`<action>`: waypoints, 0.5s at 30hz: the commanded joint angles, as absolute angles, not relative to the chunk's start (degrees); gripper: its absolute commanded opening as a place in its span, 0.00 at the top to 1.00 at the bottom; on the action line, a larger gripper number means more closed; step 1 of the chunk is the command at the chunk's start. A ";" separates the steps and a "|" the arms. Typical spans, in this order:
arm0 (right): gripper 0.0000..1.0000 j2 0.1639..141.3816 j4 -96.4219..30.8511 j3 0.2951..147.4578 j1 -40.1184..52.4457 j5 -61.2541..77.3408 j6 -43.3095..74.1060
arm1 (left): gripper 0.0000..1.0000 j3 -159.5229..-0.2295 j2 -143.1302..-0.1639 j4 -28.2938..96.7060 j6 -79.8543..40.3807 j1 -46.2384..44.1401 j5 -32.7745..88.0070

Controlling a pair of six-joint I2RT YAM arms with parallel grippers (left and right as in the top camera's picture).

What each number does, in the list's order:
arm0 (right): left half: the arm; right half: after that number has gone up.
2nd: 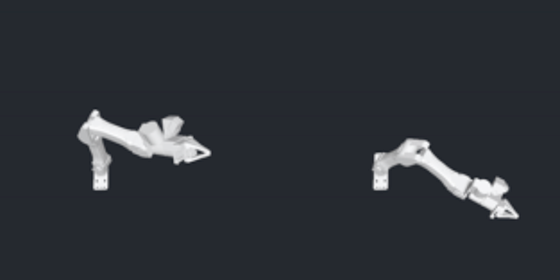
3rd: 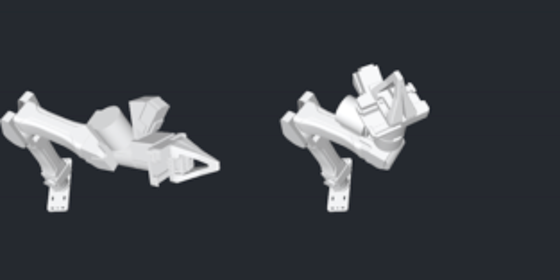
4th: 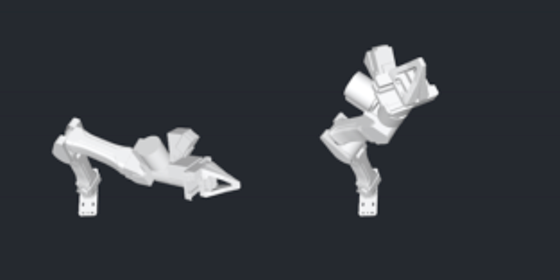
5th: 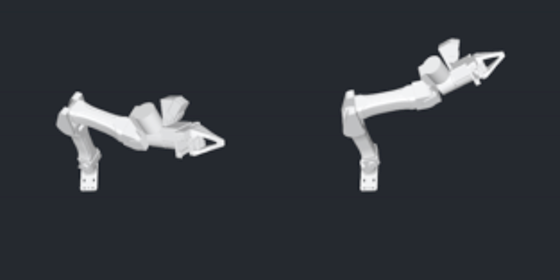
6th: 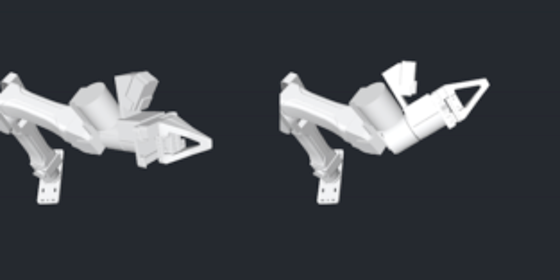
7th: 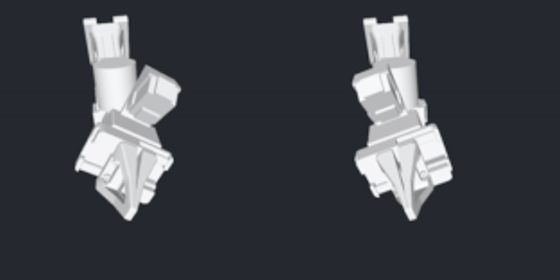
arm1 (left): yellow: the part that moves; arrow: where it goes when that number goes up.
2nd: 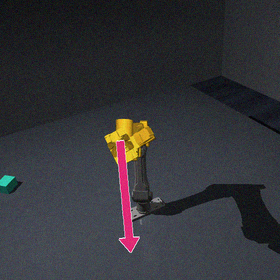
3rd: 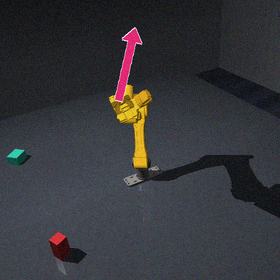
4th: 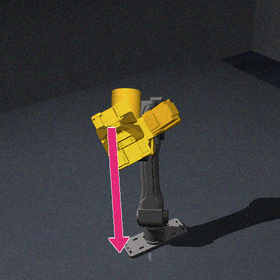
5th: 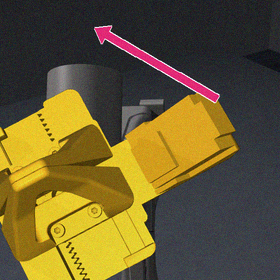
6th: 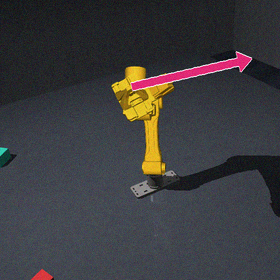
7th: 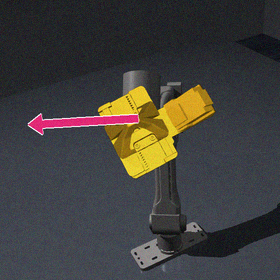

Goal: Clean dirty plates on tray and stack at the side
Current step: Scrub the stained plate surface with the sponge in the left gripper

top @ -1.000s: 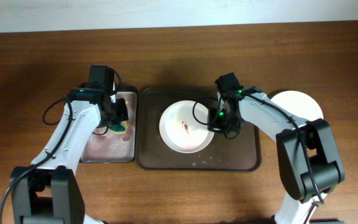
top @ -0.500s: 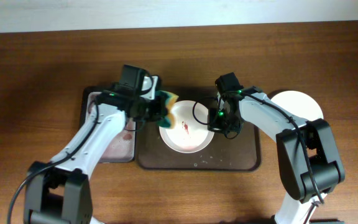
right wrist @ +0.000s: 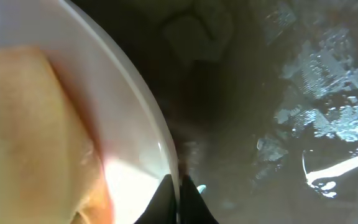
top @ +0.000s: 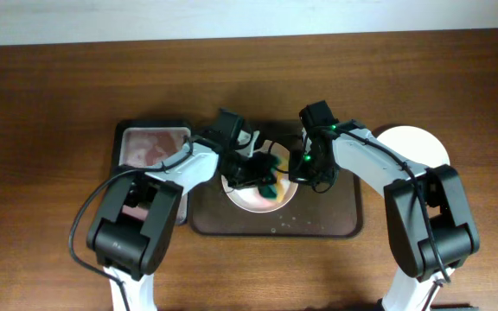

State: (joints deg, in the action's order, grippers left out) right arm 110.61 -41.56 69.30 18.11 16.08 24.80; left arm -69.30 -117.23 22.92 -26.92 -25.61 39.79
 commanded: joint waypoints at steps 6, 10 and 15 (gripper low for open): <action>0.96 111.13 -41.80 68.88 18.41 15.88 24.01 | 1.00 -69.84 -115.70 32.64 -26.83 -20.34 12.58; 0.96 111.13 -42.22 68.88 18.37 15.88 24.03 | 1.00 -70.26 -109.78 33.10 -23.66 -19.33 12.19; 0.83 111.13 -42.61 68.88 18.37 15.86 24.01 | 1.00 -71.20 -97.21 39.46 -18.15 -19.31 14.96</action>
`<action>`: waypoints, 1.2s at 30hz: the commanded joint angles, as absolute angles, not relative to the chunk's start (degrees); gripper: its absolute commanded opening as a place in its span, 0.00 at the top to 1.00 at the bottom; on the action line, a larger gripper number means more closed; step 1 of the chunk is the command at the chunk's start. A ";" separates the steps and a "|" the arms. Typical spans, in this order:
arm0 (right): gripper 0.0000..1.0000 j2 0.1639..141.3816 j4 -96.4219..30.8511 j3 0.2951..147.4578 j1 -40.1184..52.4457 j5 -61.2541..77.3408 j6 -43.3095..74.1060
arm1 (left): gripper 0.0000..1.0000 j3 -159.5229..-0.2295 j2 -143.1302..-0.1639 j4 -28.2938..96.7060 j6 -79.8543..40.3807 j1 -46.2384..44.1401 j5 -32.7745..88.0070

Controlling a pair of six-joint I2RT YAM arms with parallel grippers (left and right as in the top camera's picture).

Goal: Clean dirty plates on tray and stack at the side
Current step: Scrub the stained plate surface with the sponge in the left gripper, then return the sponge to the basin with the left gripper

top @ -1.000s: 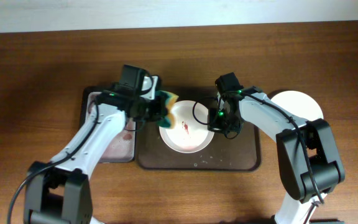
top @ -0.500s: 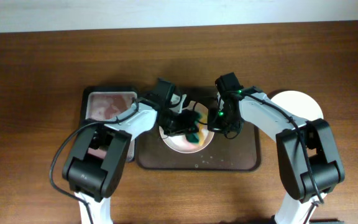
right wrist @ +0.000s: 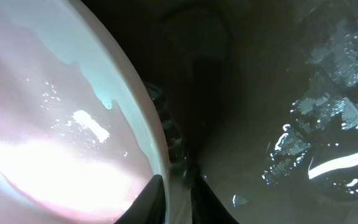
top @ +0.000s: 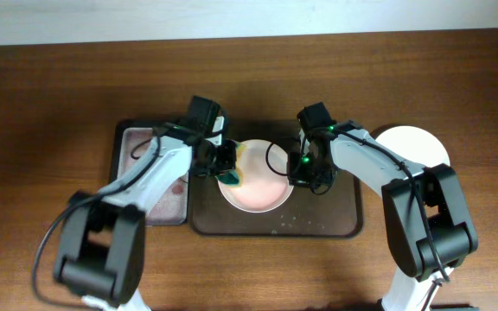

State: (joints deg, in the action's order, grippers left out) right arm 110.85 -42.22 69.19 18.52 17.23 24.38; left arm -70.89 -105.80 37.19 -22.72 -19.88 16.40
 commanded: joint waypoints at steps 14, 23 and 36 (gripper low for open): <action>0.77 111.11 -37.45 69.08 17.87 15.86 24.01 | 1.00 -71.16 -100.42 45.84 -16.10 -10.22 -8.19; 0.84 111.11 -38.76 69.04 17.89 15.86 23.99 | 0.25 -71.16 -110.52 45.19 -16.16 -9.67 -11.53; 0.85 111.11 -40.03 69.04 17.89 15.86 24.01 | 1.00 -72.82 -113.73 37.56 -16.16 -9.67 -11.68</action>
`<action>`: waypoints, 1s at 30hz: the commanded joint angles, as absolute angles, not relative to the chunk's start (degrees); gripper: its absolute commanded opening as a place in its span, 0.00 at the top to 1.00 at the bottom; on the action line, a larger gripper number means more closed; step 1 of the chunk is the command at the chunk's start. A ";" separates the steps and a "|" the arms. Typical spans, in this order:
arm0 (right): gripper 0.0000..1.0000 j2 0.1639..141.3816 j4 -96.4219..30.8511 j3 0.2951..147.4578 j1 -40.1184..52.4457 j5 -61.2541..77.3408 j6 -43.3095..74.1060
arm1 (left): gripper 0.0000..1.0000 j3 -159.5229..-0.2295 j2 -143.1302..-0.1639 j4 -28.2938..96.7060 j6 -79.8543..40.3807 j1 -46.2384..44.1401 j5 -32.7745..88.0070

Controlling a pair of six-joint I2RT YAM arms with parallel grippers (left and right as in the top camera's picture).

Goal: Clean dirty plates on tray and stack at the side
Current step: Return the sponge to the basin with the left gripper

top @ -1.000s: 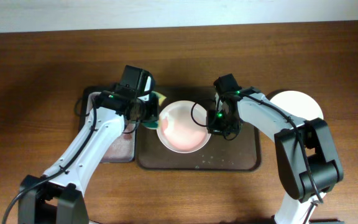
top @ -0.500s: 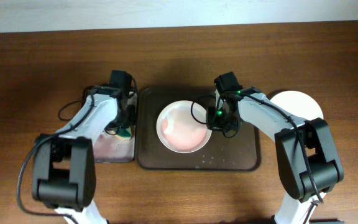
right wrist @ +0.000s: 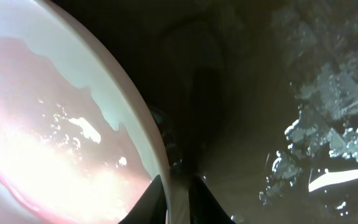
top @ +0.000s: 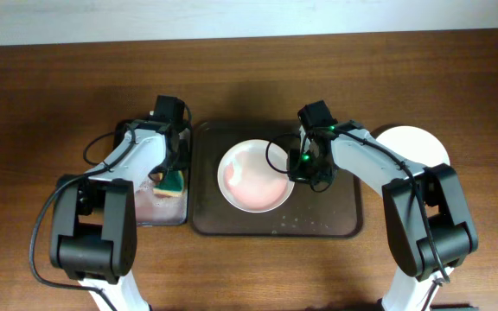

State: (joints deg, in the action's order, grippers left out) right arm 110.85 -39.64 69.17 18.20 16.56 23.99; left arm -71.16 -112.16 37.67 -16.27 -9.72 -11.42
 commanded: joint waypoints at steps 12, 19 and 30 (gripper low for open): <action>0.85 111.11 -40.29 69.04 17.93 15.88 24.01 | 0.20 -78.19 -111.77 52.40 -15.73 -7.81 -9.23; 0.86 111.11 -40.47 69.04 17.93 15.88 24.01 | 0.47 -72.58 -111.79 51.29 -15.70 -7.70 -5.69; 0.89 111.11 -40.69 69.04 17.93 15.86 24.01 | 0.20 -77.45 -105.34 56.31 -15.68 -7.70 -11.33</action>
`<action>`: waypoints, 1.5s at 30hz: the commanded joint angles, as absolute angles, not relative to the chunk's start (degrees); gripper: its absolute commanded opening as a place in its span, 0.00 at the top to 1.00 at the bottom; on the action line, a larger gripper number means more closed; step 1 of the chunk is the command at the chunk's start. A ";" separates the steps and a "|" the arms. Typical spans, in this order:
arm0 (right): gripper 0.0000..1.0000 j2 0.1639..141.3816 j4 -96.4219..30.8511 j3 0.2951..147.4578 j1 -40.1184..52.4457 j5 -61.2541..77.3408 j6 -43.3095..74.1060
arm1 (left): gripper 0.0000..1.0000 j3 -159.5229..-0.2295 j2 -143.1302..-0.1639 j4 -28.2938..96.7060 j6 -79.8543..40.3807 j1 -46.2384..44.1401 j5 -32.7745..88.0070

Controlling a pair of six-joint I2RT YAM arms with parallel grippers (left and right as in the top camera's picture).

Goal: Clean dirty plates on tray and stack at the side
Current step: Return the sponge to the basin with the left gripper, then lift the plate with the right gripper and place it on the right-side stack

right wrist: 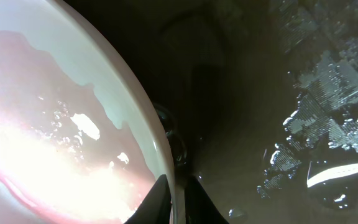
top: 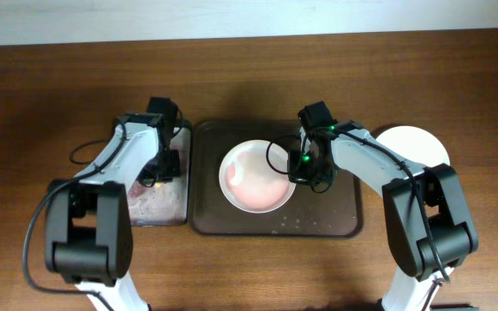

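Observation:
A white plate [top: 253,177] holding pinkish wash water lies on the dark brown tray [top: 335,216]. My right gripper [top: 301,170] is shut on its right rim. In the right wrist view the two dark fingers [right wrist: 157,200] pinch the plate [right wrist: 55,124] at the rim, over the wet tray [right wrist: 278,93]. My left gripper [top: 164,164] hangs low over the basin [top: 145,212] at the tray's left. The sponge is nearly hidden under it; only a yellow sliver shows at its tip.
A clean white plate [top: 413,142] lies on the table to the right of the tray. The basin holds cloudy pinkish water. Water drops and streaks cover the tray floor near its front edge [top: 288,226].
The green and yellow sponge that showed below my left gripper in the basin is now almost hidden under it. The left gripper sits slightly nearer the front. The right gripper and plate are unchanged.
First my left gripper held the sponge on the plate while the right gripper pinched the rim. Then the sponge was at the plate's left edge. Later it was over the basin, and now it sits low there, with the plate still held.

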State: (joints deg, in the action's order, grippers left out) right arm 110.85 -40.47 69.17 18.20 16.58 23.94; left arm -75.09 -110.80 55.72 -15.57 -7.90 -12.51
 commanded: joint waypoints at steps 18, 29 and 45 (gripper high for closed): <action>0.96 93.25 -52.62 75.96 18.00 -5.52 22.65 | 0.00 -77.34 -102.30 61.36 -15.73 -7.70 -7.73; 0.96 87.59 -54.81 75.96 37.43 -51.94 22.28 | 0.00 -77.34 -102.30 60.84 -15.73 -7.70 -7.68; 0.96 88.55 -50.30 75.94 46.22 -69.71 19.73 | 0.00 -77.34 -102.30 60.71 -15.75 -7.81 -7.66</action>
State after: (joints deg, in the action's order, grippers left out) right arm 88.60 -50.74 75.00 45.84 -66.50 19.90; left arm -76.62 -103.24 60.80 -15.81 -7.90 -8.12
